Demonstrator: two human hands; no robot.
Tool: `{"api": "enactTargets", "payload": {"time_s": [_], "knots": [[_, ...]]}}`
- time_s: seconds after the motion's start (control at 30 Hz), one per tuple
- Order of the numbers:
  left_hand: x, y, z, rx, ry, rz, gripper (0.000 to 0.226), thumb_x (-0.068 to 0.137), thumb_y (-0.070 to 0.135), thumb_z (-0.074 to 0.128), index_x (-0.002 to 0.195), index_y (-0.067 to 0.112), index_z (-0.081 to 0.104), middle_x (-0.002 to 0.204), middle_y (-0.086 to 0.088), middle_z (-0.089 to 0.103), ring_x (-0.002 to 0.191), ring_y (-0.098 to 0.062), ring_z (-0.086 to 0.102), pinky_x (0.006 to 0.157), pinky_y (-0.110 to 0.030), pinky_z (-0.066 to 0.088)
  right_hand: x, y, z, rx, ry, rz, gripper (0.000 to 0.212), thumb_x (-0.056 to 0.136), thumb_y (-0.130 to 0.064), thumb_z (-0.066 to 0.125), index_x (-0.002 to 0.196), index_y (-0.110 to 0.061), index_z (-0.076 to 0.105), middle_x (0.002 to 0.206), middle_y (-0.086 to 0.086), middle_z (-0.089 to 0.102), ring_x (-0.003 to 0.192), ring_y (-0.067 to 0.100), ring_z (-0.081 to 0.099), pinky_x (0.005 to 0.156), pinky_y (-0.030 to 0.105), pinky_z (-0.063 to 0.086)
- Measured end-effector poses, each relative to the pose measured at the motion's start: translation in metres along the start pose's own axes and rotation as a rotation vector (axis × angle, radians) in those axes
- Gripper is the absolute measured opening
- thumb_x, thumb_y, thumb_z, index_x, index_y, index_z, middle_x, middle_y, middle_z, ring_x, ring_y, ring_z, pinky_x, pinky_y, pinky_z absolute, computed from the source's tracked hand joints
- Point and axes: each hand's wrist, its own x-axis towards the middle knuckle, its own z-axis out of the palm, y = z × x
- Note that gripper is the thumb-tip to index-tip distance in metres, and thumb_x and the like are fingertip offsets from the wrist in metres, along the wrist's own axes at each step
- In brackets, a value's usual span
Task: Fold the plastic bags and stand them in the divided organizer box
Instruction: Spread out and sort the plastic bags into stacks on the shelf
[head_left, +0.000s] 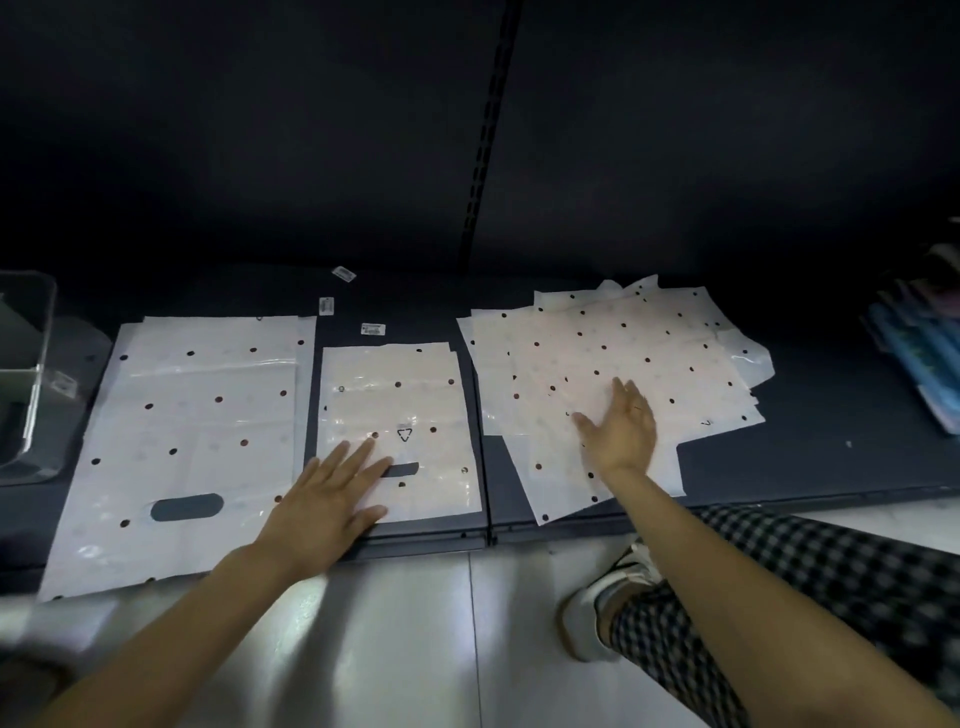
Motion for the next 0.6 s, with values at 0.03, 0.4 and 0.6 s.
{"api": "enactTargets", "payload": {"time_s": [0.03,0.4,0.6], "knots": [[0.000,-0.001,0.000,0.003,-0.013,0.000,0.112,0.053,0.080,-0.033,0.149,0.034,0.000,0.152,0.009,-0.021,0.146,-0.016,-0.012,0.118,-0.034,-0.002,0.001,0.015,-0.004,-0.044,-0.027,0.021,0.061,0.093,-0.039,0.054,0.144,-0.013,0.033,0.154,0.006,0.027,0.140,0.025,0.023,0.111,0.035,0.026],[-0.002,0.005,-0.007,-0.209,0.019,-0.004,0.054,0.097,0.045,0.038,0.148,0.032,0.021,0.158,0.010,0.002,0.146,-0.010,-0.003,0.118,-0.028,0.000,-0.008,0.009,-0.010,0.219,0.043,-0.042,0.021,0.095,-0.018,0.051,0.099,-0.011,0.070,0.100,0.013,0.068,0.097,0.029,0.058,0.069,0.030,0.045],[-0.005,0.015,-0.009,-0.286,0.017,0.025,0.052,0.097,0.043,0.041,0.146,0.035,0.024,0.157,0.012,0.006,0.146,-0.009,0.001,0.118,-0.025,0.003,-0.013,-0.009,-0.002,0.099,0.002,-0.125,0.019,0.093,-0.027,0.053,0.106,-0.019,0.064,0.126,0.004,0.056,0.124,0.023,0.039,0.089,0.035,0.043]]}}
